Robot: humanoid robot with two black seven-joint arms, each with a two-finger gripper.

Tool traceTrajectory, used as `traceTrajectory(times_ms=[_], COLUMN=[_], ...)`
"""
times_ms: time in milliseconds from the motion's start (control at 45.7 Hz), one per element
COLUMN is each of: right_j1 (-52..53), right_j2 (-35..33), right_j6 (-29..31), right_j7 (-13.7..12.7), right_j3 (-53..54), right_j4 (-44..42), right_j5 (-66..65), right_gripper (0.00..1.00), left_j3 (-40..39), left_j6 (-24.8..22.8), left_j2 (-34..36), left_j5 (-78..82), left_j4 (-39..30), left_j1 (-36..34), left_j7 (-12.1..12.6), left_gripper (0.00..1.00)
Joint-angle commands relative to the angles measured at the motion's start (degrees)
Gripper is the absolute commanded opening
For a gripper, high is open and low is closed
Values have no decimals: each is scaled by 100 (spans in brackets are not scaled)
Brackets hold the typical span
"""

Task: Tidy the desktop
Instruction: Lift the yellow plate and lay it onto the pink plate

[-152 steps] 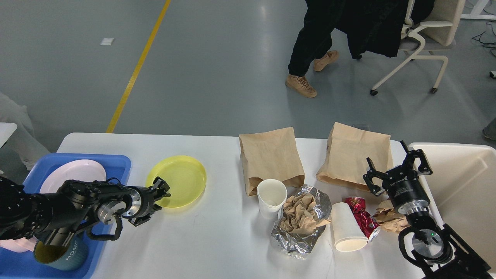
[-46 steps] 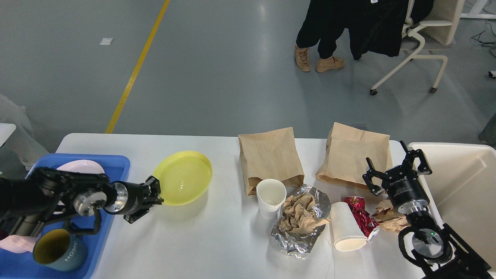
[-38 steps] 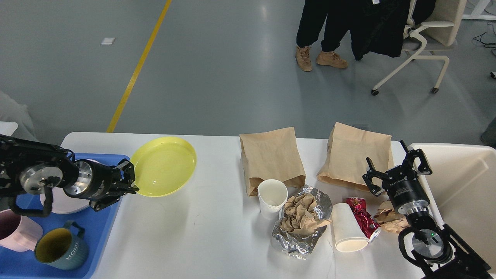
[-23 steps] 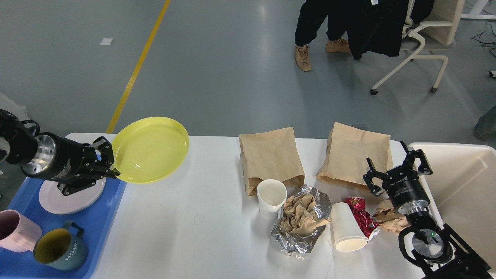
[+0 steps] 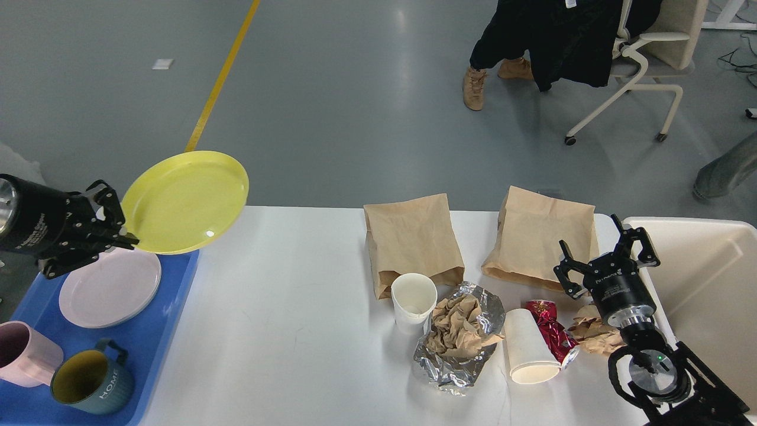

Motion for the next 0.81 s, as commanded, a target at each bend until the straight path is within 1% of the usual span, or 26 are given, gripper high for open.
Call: traceTrajectory(times_ms=[0, 44, 88, 131, 197, 241, 284, 350, 438, 525, 591, 678, 788], right_j1=[0, 0, 0, 0, 0, 0, 0, 0, 0, 0, 0, 0, 0], right_j2=[0, 0, 0, 0, 0, 0, 0, 0, 0, 0, 0, 0, 0], right_j6=[6, -3, -3, -3, 6, 6, -3, -3, 6, -3, -3, -3, -3], right_j7=[0, 0, 0, 0, 0, 0, 0, 0, 0, 0, 0, 0, 0], right_j3=[0, 0, 0, 0, 0, 0, 0, 0, 0, 0, 0, 0, 0], right_j4=[0, 0, 0, 0, 0, 0, 0, 0, 0, -9, -9, -9, -9], right_j5=[0, 0, 0, 0, 0, 0, 0, 0, 0, 0, 0, 0, 0], right_gripper=[100, 100, 100, 100, 100, 100, 100, 100, 100, 100, 100, 100, 100], left_j3=[-241, -487, -751, -1006, -1418, -1735, -2060, -2648, -3352, -3643, -3775, -3872, -3890], left_j6=[48, 49, 92, 145, 233, 312, 417, 567, 699, 822, 910, 1059, 1138], left_j2=[293, 320, 381, 486, 653, 715, 733, 715, 619, 356, 154, -23, -190], left_j5=[-5, -5, -5, -5, -5, 4, 39, 65, 118, 319, 495, 593, 601], left_j4=[1235, 1622, 1974, 2334, 2791, 3081, 3362, 3749, 4233, 4637, 4831, 4919, 4955], left_j1=[1136, 1532, 1910, 2227, 2614, 2860, 3176, 3764, 4547, 5013, 5216, 5444, 5515], left_j7=[50, 103, 234, 462, 884, 1104, 1254, 1412, 1562, 1580, 1571, 1545, 1580], left_gripper=[0, 0, 0, 0, 0, 0, 0, 0, 0, 0, 0, 0, 0])
